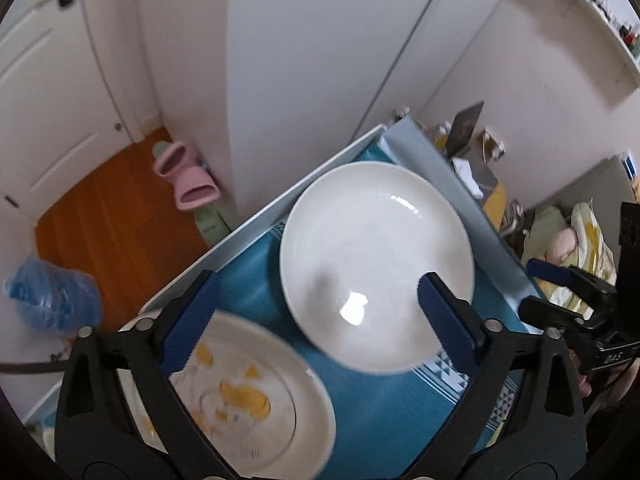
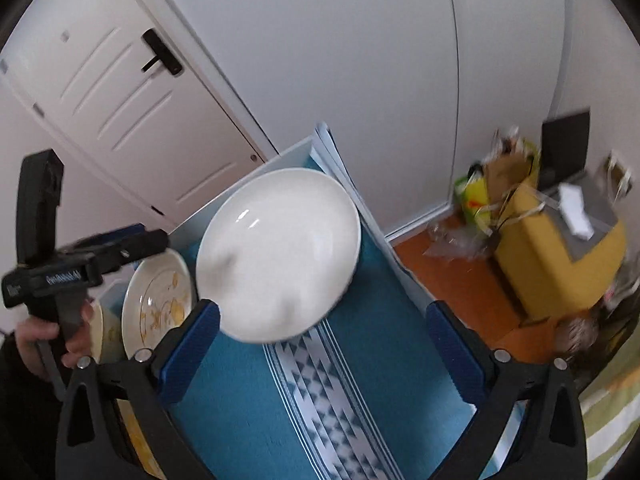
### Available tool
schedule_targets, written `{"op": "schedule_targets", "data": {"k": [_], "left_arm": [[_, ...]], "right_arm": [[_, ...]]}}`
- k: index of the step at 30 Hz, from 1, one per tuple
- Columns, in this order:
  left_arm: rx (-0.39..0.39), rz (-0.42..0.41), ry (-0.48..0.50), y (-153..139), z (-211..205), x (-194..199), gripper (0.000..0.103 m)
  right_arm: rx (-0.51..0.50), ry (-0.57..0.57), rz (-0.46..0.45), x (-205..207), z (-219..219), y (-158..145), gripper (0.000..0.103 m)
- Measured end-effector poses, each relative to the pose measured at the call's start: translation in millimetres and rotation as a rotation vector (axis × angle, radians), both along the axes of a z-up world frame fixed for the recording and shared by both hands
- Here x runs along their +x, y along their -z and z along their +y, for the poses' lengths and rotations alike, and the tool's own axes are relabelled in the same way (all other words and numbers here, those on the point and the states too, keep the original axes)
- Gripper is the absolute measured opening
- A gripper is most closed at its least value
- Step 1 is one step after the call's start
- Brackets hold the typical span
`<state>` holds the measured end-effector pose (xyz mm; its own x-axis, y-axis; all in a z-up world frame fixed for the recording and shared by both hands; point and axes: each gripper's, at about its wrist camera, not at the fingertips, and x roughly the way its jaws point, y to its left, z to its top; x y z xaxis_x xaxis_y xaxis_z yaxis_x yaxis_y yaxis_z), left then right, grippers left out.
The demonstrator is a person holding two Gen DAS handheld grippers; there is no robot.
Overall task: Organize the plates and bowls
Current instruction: 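Grasp the rim of the plain white plate with both grippers, then lift the white plate and lower it onto the yellow duck plate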
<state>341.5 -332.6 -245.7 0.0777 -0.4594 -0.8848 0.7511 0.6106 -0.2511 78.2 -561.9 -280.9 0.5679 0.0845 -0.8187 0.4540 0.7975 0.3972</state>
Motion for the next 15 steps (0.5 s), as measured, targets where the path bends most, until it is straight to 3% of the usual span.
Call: {"op": "schedule_targets", "data": {"k": [4, 12, 15], "left_arm": [[0.018, 0.068, 0.02, 32.1, -18.8, 19.5, 0.083], [0.039, 0.138, 0.034, 60.5, -25.0, 30.0, 0.052], [0.027, 0.149, 0.036, 66.4, -24.2, 32.4, 0.05]], "right_arm": [[0.055, 0.043, 0.033, 8.7, -7.4, 25.8, 0.077], [0.076, 0.088, 0.038, 21.7, -11.6, 42.3, 0.056], [0.092, 0.098, 0.028, 24.0, -8.7, 45.6, 0.048]]}}
